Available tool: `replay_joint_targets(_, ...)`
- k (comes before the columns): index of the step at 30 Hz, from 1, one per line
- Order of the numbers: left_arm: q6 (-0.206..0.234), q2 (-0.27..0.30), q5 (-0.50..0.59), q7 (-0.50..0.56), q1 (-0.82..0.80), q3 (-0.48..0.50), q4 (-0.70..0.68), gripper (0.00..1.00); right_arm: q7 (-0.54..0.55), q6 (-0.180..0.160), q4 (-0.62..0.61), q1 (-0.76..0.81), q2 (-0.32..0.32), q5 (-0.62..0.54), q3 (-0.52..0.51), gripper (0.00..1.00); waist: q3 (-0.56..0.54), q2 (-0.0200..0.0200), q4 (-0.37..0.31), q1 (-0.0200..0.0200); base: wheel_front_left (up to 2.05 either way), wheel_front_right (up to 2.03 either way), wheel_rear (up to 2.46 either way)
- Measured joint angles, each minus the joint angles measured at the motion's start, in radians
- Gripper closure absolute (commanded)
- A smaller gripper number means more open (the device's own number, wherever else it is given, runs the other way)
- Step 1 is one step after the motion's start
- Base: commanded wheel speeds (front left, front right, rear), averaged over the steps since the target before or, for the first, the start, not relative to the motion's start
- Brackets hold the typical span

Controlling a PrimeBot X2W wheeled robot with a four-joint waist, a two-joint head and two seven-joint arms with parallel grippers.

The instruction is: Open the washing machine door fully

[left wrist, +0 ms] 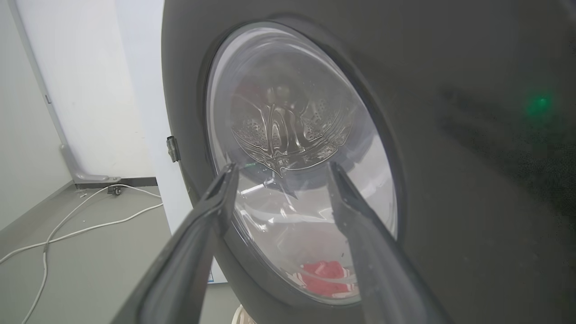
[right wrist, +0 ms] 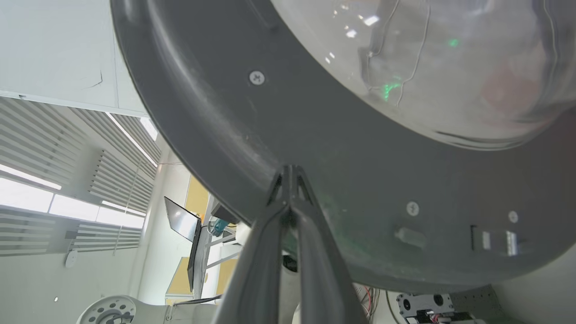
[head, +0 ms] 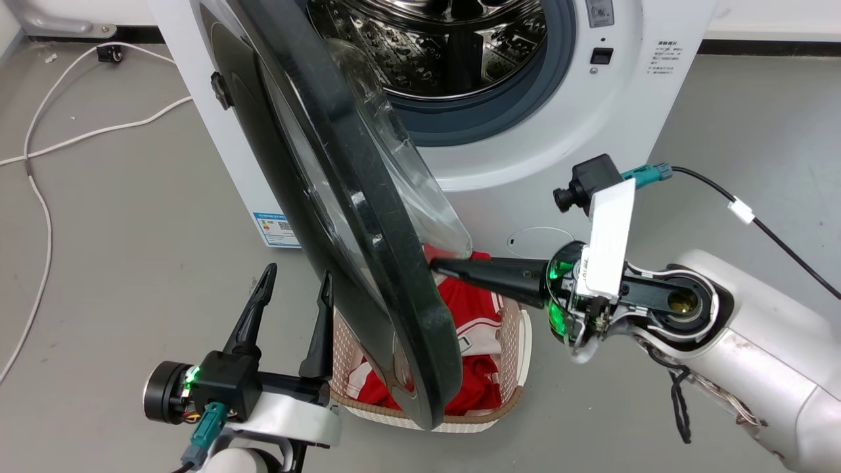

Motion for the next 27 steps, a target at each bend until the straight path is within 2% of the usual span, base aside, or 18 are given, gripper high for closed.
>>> replay_joint_targets(7, 0.005, 0.000, -0.004, 0.000, 0.003, 0.006, -0.002, 0.00, -0.253, 0.000, -0.007, 0.078, 0.004, -0.087, -0.106, 1.00, 0.001, 0.0000, -0.009, 0.0001, 0.00, 0.00, 0.00)
replay_joint_targets(13, 0.009, 0.000, -0.007, 0.000, 0.016, 0.018, 0.001, 0.00, -0.501, 0.000, -0.010, 0.237, -0.023, -0.153, -0.248, 1.00, -0.009, 0.0000, -0.031, 0.0001, 0.00, 0.00, 0.00)
replay_joint_targets(16, 0.011, 0.000, -0.007, 0.000, 0.028, 0.025, 0.002, 0.00, -0.584, 0.000, -0.044, 0.351, -0.040, -0.149, -0.335, 1.00, -0.020, 0.0000, -0.042, 0.0001, 0.00, 0.00, 0.00)
replay_joint_targets(22, 0.015, 0.000, -0.010, 0.000, 0.047, 0.030, 0.012, 0.00, -0.675, 0.000, -0.134, 0.583, -0.056, -0.152, -0.500, 1.00, -0.044, 0.0000, -0.056, 0.0001, 0.00, 0.00, 0.00)
replay_joint_targets(23, 0.015, 0.000, -0.011, 0.000, 0.047, 0.031, 0.014, 0.00, -0.686, 0.000, -0.148, 0.618, -0.053, -0.159, -0.528, 0.95, -0.048, 0.0000, -0.056, 0.0002, 0.00, 0.00, 0.00)
replay_joint_targets(24, 0.015, 0.000, -0.014, 0.000, 0.048, 0.031, 0.016, 0.00, -0.693, 0.000, -0.165, 0.649, -0.049, -0.174, -0.552, 0.69, -0.052, 0.0000, -0.056, 0.0001, 0.00, 0.00, 0.00)
replay_joint_targets(25, 0.016, 0.000, -0.017, 0.000, 0.051, 0.031, 0.016, 0.00, -0.704, 0.000, -0.184, 0.678, -0.038, -0.190, -0.582, 0.31, -0.055, 0.0000, -0.056, 0.0001, 0.00, 0.00, 0.00)
replay_joint_targets(26, 0.016, 0.000, -0.017, 0.000, 0.053, 0.033, 0.016, 0.00, -0.709, 0.000, -0.203, 0.703, -0.024, -0.204, -0.608, 0.02, -0.057, 0.0000, -0.056, 0.0001, 0.00, 0.00, 0.00)
replay_joint_targets(27, 0.017, 0.000, -0.017, 0.000, 0.055, 0.033, 0.016, 0.00, -0.716, 0.000, -0.214, 0.723, -0.016, -0.236, -0.628, 0.00, -0.058, 0.0000, -0.057, 0.0001, 0.00, 0.00, 0.00)
